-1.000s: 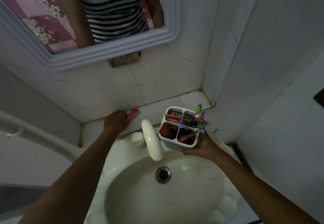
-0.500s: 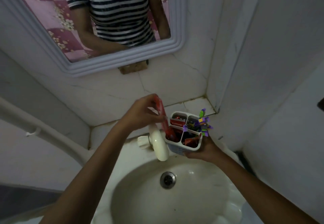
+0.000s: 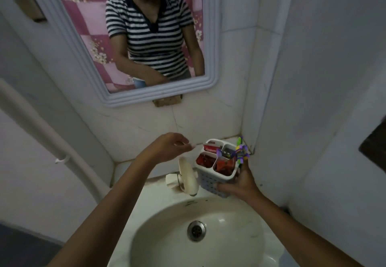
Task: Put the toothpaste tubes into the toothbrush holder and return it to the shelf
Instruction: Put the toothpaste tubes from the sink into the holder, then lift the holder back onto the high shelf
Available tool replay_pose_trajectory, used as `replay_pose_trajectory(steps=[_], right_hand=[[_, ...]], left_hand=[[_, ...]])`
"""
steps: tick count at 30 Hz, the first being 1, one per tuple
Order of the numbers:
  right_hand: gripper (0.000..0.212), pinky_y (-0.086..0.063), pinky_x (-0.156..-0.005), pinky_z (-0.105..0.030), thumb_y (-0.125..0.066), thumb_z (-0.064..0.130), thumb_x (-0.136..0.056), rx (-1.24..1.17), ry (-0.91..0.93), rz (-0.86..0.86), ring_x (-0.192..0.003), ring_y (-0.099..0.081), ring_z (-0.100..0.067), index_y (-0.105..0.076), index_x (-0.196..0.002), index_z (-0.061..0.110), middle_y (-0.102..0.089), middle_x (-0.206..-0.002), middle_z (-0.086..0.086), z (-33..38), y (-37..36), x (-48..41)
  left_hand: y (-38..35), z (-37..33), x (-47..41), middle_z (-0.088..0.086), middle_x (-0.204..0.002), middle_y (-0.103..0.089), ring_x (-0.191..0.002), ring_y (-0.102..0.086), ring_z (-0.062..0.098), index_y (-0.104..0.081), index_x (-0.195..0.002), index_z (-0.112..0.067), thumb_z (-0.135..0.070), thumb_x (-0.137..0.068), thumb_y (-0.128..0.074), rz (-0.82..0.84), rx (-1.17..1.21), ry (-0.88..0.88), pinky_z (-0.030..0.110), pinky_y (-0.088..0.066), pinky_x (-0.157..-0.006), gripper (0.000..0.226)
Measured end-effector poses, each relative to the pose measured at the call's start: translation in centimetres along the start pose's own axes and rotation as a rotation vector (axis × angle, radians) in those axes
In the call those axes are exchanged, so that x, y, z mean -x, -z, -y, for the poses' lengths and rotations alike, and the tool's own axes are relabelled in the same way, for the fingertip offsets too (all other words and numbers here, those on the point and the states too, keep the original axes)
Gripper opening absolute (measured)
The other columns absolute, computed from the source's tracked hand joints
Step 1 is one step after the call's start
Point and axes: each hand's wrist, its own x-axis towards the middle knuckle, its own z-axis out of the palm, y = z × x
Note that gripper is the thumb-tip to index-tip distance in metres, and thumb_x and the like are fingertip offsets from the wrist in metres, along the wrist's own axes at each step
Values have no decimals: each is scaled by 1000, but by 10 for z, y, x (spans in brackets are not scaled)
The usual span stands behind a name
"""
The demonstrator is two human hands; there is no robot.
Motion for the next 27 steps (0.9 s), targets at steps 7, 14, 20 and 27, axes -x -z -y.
replay_pose_trajectory(steps=[7,14,20,27], right_hand=[[110,-54,-85,-14,-94,25,-41,-50,331,-156,-108,-64,2,-42,-137,6,-63,-121,0,143,13,-28],[92,-58,-76,-18,-92,31,-43,-127,768,-311,-97,-68,0,-57,-127,16,-72,-112,7,387,45,-48],[85,-63,-78,-46,-93,39,-39,-231,980,-415,-89,-75,-20,-67,-117,18,-76,-107,0,617,81,-53],[106,-60,-86,-44,-85,53,-33,-154,997,-651,-103,-64,-25,-48,-128,24,-61,-120,-3,774,85,-57]], left_hand=[[61,-68,48,-9,-119,-70,-108,-66,4,-66,-125,-27,-49,-95,-50,-159,317,-264,29,-53,-92,40],[234,-164,93,-7,-124,-64,-110,-64,6,-60,-130,-24,-58,-81,-62,-642,192,-624,33,-57,-92,60],[401,-249,121,4,-161,-29,-147,-29,26,-36,-150,-16,-57,-86,-56,-1449,-704,-517,49,-30,-116,78],[484,-254,89,3,-167,1,-154,-4,21,1,-157,-16,-67,-87,-45,-1151,-851,-194,49,-7,-124,98]])
